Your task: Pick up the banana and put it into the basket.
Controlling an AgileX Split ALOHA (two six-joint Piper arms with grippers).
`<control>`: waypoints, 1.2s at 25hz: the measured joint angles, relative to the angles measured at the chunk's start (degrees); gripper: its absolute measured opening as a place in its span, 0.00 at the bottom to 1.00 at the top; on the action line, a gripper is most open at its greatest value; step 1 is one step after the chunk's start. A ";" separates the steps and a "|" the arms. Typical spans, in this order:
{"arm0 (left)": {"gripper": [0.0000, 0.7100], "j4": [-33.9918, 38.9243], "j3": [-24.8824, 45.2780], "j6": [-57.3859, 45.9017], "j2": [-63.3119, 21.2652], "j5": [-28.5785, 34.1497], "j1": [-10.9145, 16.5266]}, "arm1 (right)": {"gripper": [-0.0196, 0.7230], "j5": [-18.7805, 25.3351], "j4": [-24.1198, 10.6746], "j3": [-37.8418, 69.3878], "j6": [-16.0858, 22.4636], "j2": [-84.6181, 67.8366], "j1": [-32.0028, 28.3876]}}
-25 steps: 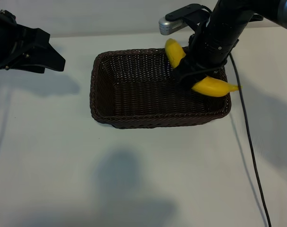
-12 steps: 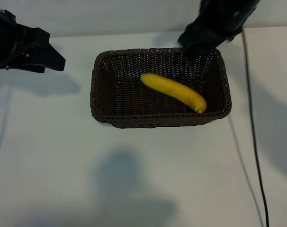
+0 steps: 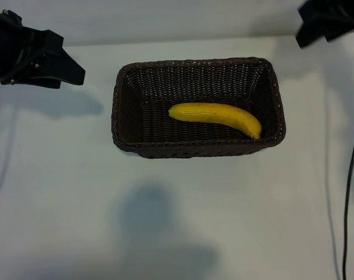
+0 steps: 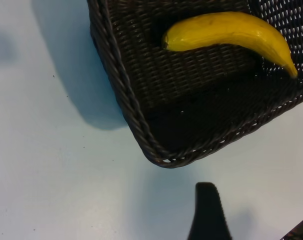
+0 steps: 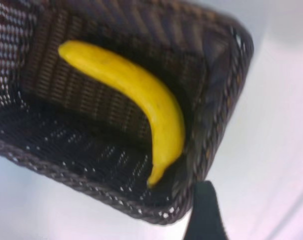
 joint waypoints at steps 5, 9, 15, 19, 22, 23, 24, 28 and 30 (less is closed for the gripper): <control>0.73 -0.05 0.00 0.00 0.00 -0.22 0.00 | 0.73 -3.89 5.82 7.78 -6.63 -2.03 -1.88; 0.73 -0.10 0.00 0.29 0.00 -0.28 0.00 | 0.72 -5.02 7.35 10.12 -8.93 -3.37 -2.25; 0.73 -0.17 0.00 0.99 0.00 0.25 0.00 | 0.72 -5.60 8.38 10.51 -9.01 -3.55 -3.11; 0.73 -0.23 0.00 1.20 0.00 1.02 0.00 | 0.72 -5.72 8.66 10.51 -9.01 -3.55 -3.11; 0.73 -0.55 0.00 1.28 0.00 1.16 0.00 | 0.72 -5.65 8.66 10.51 -9.01 -3.55 -3.11; 0.73 -0.58 0.00 1.37 0.00 1.16 0.00 | 0.72 -5.65 8.69 10.51 -9.01 -3.55 -3.11; 0.73 -0.58 0.00 1.37 0.00 1.16 0.00 | 0.72 -5.65 8.69 10.51 -9.01 -3.55 -3.06; 0.73 -0.65 0.00 1.37 0.00 1.54 0.00 | 0.72 -4.77 8.87 10.51 -9.18 -3.55 -3.06; 0.73 -0.65 0.00 1.37 0.00 1.75 0.00 | 0.72 -4.07 8.92 10.51 -9.18 -3.55 -3.06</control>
